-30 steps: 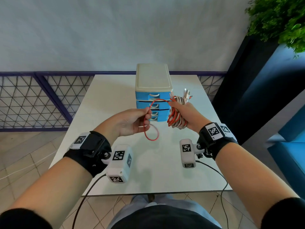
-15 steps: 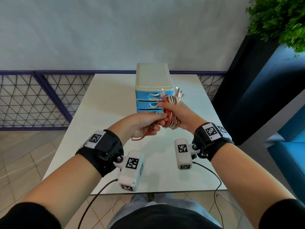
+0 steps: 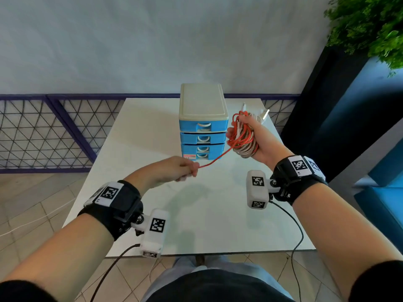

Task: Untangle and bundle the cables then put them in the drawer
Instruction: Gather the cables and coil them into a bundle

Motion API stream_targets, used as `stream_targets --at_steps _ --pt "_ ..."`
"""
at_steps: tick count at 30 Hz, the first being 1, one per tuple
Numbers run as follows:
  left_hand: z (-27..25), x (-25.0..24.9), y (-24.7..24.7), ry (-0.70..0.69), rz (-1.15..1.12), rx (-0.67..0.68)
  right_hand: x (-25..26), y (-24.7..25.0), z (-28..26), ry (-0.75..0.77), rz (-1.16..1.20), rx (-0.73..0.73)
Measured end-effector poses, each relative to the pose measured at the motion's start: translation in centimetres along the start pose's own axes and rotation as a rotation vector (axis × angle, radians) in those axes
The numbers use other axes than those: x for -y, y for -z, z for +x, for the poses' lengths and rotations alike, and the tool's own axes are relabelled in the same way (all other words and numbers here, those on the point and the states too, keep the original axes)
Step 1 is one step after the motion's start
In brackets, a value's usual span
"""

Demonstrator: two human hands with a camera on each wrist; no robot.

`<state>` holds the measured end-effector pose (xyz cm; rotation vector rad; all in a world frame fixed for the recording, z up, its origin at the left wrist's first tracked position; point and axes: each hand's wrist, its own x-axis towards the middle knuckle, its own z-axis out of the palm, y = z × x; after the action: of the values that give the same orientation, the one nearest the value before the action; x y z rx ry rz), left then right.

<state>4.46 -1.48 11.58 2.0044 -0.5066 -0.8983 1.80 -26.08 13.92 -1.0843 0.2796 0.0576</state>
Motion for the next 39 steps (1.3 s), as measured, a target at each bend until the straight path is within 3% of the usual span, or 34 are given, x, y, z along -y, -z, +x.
stream_targets --at_steps 2,6,10,15,19,23,27,31,34,39 --pt "0.6 -0.6 0.3 -0.050 0.168 -0.204 -0.2 -0.6 -0.3 -0.050 -0.126 0.052" --pt "1.9 -2.3 0.8 -0.193 0.222 -0.366 -1.1 -2.4 -0.7 -0.103 -0.312 0.118" --pt "2.6 -3.2 0.5 -0.265 0.248 -0.420 -1.8 -3.3 -0.8 -0.106 -0.391 0.137" --pt "2.6 -3.3 -0.1 -0.253 0.239 -0.462 -2.2 -3.6 -1.2 -0.114 -0.449 0.224" --pt "2.3 -3.2 -0.1 -0.090 0.105 -0.429 -2.3 -3.2 -1.1 -0.052 -0.499 0.131" --pt "1.6 -2.6 1.1 0.099 -0.428 -0.278 -2.2 -1.5 -0.4 0.024 -0.505 -0.080" --pt "1.0 -2.8 1.3 0.105 -0.723 -0.109 -2.7 -1.1 -0.1 0.081 -0.551 -0.190" --pt "0.9 -4.1 -0.1 0.065 -0.659 -0.073 -3.3 -2.3 -0.2 0.085 -0.511 -0.127" --pt "1.3 -4.8 -1.1 0.101 -0.599 -0.082 -3.5 -3.4 -0.6 0.073 -0.412 0.006" --pt "1.5 -4.8 -1.5 0.124 -0.682 -0.062 -3.1 -4.2 -1.7 -0.046 -0.243 0.232"
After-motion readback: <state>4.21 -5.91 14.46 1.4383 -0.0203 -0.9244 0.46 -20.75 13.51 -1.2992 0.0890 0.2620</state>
